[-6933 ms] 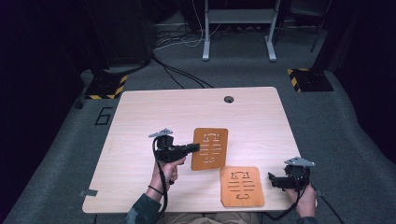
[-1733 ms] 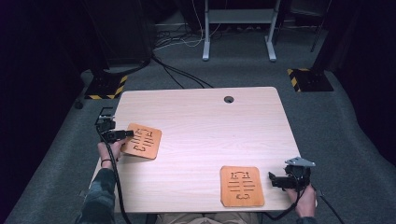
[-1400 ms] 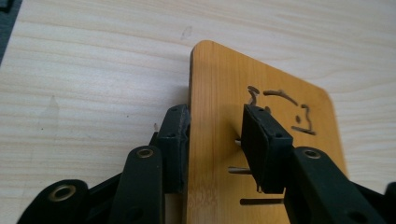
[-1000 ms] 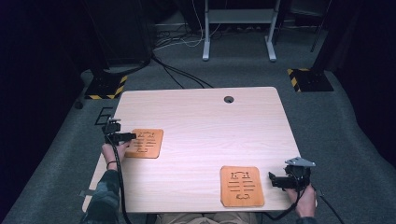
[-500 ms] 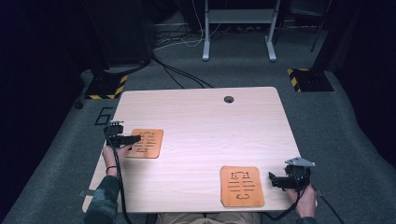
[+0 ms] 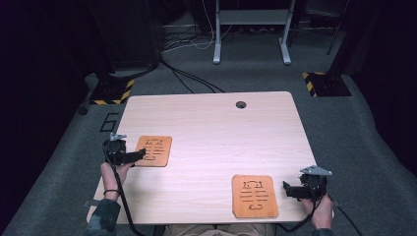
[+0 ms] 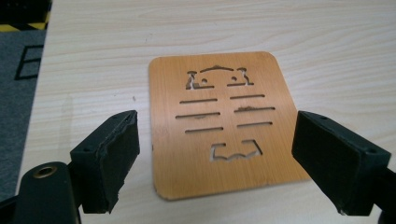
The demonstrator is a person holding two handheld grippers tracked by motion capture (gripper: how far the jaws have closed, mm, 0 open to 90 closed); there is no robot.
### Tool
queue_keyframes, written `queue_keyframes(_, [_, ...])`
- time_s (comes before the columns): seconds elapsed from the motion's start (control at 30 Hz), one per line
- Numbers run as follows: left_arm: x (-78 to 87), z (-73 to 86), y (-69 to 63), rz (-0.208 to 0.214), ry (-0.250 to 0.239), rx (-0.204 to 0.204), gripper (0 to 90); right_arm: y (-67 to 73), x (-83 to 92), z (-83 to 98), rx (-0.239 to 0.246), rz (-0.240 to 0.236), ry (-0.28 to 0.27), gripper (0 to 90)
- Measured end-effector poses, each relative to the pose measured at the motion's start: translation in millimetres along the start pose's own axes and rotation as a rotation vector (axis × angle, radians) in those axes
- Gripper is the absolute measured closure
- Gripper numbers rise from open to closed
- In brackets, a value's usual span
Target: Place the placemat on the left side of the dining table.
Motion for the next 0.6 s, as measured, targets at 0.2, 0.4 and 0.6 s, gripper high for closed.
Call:
queue_keyframes(0.2, [25.0, 12.8, -0.6, -0.004, -0.029, -0.033, 14.4, 0.0, 0.0, 0.0, 0.000, 0.001, -0.001, 0.0])
queue_keyframes(0.4, [42.4, 33.8, 2.0, -0.030, -0.033, -0.049, 14.2, 0.2, 0.2, 0.1, -0.003, 0.002, 0.000, 0.0])
queue_keyframes(0.6, [44.7, 68.4, 8.4, -0.080, 0.036, -0.127, 14.0, 0.4, 0.2, 0.2, -0.005, 0.003, 0.001, 0.0])
Point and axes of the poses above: each handheld gripper's, and its own axes: x roughly backward along the jaws, z roughly out of its underside, y roughly to its left, the point moved 8 cm from there along -x, roughly forward along the jaws, and after that the axes turned 14 degrees about -y, right-handed, at the moved point
